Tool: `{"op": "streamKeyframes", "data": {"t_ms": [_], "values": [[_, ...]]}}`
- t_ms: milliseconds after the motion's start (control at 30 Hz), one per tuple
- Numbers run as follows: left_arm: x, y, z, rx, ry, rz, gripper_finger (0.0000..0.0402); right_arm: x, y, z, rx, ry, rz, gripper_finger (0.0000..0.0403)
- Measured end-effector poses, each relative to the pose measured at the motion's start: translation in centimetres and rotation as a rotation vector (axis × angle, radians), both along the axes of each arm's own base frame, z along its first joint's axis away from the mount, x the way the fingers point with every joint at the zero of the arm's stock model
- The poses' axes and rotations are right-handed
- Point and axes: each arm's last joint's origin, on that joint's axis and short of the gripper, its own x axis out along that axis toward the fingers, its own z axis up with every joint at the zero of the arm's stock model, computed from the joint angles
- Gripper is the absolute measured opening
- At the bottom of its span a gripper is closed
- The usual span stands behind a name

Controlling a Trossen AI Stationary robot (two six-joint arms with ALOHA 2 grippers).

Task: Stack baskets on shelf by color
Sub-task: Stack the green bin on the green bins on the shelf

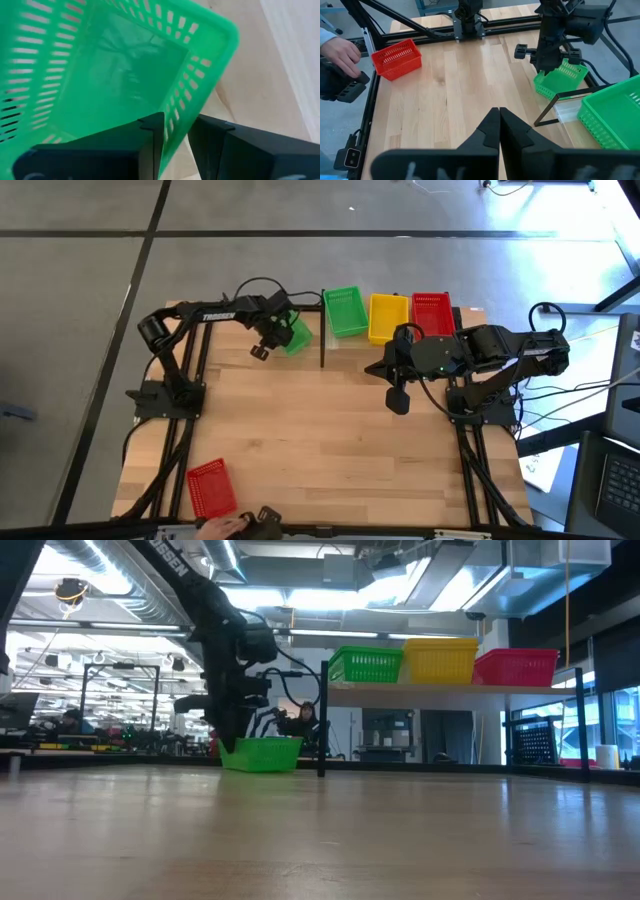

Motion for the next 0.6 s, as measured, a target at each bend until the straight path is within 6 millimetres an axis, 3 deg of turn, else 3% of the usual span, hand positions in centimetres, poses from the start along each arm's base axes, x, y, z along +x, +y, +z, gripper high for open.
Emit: {"op": "streamKeyframes", "data": {"t_ms": [100, 267, 467, 600], "values": [[0.2, -0.1, -0.2, 0.027, 0.024, 0.016, 0.0067, 0.0, 0.0, 0.0, 0.0, 0.0, 0.0, 0.0], [0.7, -1.0, -0.3, 0.069, 0.072, 0.095, 0.0008, 0.0, 0.0, 0.0, -0.001, 0.0, 0.001, 0.0], [0.5, -2.9, 0.0, 0.006, 0.14, 0.161, 0.0001, 0.0, 0.0, 0.0, -0.002, 0.0, 0.002, 0.0], [0.0, -4.1, 1.9, 0.02, 0.132, 0.174, 0.0001, 0.0, 0.0, 0.0, -0.003, 0.001, 0.001, 0.0]]}}
